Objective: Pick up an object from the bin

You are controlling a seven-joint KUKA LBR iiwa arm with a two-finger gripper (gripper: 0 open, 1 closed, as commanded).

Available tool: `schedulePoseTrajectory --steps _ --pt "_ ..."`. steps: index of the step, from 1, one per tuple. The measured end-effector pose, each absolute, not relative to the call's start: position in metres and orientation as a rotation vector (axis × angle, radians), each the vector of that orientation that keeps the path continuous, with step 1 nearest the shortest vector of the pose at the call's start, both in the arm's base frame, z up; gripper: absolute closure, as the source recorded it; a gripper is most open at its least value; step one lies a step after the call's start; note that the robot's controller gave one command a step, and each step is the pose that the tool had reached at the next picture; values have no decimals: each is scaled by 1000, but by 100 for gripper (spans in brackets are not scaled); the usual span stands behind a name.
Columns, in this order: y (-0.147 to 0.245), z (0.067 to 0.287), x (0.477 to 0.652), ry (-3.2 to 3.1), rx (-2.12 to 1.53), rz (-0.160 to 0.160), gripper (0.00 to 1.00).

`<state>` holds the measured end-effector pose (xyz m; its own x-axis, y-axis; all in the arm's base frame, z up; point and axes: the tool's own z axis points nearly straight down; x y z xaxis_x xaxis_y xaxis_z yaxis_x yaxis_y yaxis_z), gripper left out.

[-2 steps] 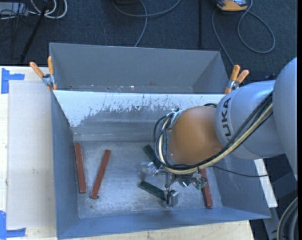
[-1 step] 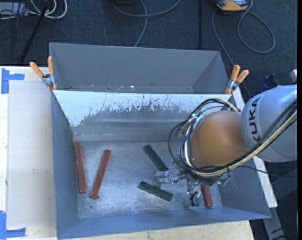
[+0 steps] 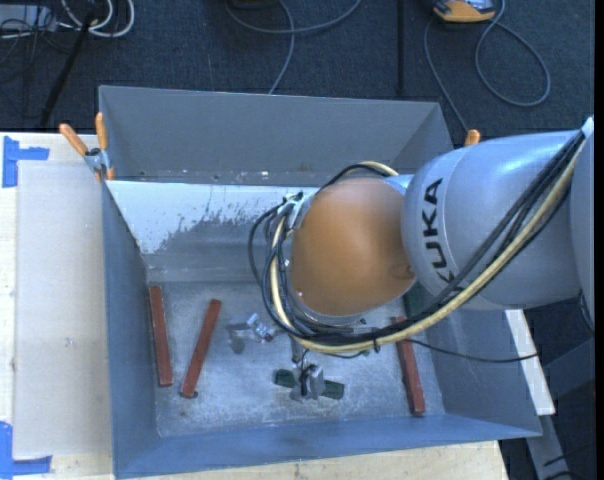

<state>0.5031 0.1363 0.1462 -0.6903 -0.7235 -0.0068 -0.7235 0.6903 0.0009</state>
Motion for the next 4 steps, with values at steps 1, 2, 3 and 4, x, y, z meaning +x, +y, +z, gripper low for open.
schedulePoseTrajectory --steps 1,2,3,4 --pt "85 89 558 2851 -1320 -2 0" --pt "153 107 527 2671 -1653 5 0" --pt "51 86 603 2641 -1699 -5 0" --pt "29 155 578 2380 -2046 -2 0"
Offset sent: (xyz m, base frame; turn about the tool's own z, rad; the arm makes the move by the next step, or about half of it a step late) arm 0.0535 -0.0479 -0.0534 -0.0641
